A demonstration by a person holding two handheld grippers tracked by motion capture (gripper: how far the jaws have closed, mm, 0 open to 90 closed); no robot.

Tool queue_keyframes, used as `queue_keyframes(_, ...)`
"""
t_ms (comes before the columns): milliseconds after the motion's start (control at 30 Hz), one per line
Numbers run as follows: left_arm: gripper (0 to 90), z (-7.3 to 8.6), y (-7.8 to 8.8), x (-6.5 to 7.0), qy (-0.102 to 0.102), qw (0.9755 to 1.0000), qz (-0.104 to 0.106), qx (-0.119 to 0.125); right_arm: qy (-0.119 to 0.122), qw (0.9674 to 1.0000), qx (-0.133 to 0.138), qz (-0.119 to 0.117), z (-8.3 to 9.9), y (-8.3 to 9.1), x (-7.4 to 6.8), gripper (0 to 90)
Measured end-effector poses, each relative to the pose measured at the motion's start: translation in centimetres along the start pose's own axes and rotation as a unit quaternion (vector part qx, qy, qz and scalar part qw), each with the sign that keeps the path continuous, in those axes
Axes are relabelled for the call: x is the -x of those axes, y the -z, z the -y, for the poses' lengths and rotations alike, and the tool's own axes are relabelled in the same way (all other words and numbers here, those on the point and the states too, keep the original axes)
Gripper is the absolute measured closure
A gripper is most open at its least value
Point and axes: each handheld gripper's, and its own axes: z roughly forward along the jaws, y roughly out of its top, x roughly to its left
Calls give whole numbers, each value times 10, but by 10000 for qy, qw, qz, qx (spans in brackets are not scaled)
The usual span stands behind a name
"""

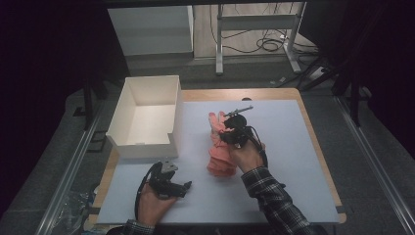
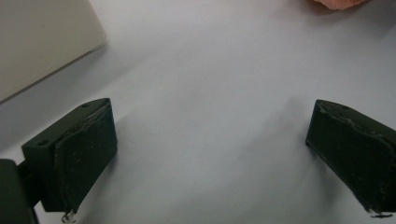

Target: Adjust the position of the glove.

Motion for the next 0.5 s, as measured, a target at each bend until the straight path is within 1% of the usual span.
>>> queue_keyframes(67,19,0,0,0,-2,10000,2,-10,-26,10000,-14,39,3,-5,1,790)
queue_keyframes(100,19,0,0,0,-3,10000,0,-8,-21,10000,-13,95,5,-7,2,774)
queue_keyframes(233,19,0,0,0,-1,10000,-2,0,17,9998,146,162,8,-5,4,677)
queue_keyframes(400,19,0,0,0,-1,10000,-1,-5,66,9994,330,30,9,5,8,587)
queue_keyframes(500,19,0,0,0,-3,10000,-3,-12,113,9992,381,-35,8,12,12,549)
